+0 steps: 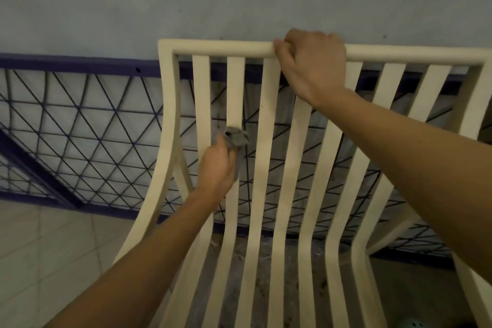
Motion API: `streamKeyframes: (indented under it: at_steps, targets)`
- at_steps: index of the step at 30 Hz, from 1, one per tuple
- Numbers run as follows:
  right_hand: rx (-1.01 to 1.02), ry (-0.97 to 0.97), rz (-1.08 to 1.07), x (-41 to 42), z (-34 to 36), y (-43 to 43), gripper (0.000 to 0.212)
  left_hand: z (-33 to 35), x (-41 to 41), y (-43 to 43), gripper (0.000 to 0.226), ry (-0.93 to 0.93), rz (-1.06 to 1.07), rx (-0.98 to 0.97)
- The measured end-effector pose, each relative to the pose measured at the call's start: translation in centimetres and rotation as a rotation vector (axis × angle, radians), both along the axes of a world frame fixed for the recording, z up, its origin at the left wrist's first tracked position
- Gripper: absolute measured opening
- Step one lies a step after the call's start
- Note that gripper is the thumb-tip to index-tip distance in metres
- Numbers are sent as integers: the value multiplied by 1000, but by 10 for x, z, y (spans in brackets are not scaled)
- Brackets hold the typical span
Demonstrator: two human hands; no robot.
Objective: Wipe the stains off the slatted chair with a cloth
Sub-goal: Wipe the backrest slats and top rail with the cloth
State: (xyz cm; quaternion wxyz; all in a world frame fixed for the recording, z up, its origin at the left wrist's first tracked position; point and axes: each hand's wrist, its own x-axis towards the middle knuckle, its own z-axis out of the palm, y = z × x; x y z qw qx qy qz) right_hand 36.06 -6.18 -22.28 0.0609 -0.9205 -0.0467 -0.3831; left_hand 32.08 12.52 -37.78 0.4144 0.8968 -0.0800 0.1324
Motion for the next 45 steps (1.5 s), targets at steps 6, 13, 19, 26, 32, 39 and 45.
streamKeyframes:
  at_steps: [6, 13, 19, 26, 32, 39, 45]
  targets:
    - [-8, 247, 206, -10, 24, -20, 44, 105, 24, 8, 40, -26, 33, 513]
    - [-69, 522, 288, -19, 50, -65, 48, 166, 21, 17, 42, -351, -40, 222]
    - [4, 382, 277, -17, 42, -61, 52, 131, 29, -2, 26, -586, -145, 94]
    - [1, 326, 234, -14, 38, -64, 55, 50, 12, -9, 34, -469, -113, 116]
    - [13, 306, 217, -14, 37, -62, 53, -4, -13, 5, 37, -338, -187, 140]
    - [25, 266, 220, -14, 36, -63, 50, -41, -20, 9, 38, -179, -140, 105]
    - [19, 341, 217, -17, 32, -63, 43, -97, -51, 28, 25, 77, -249, 64]
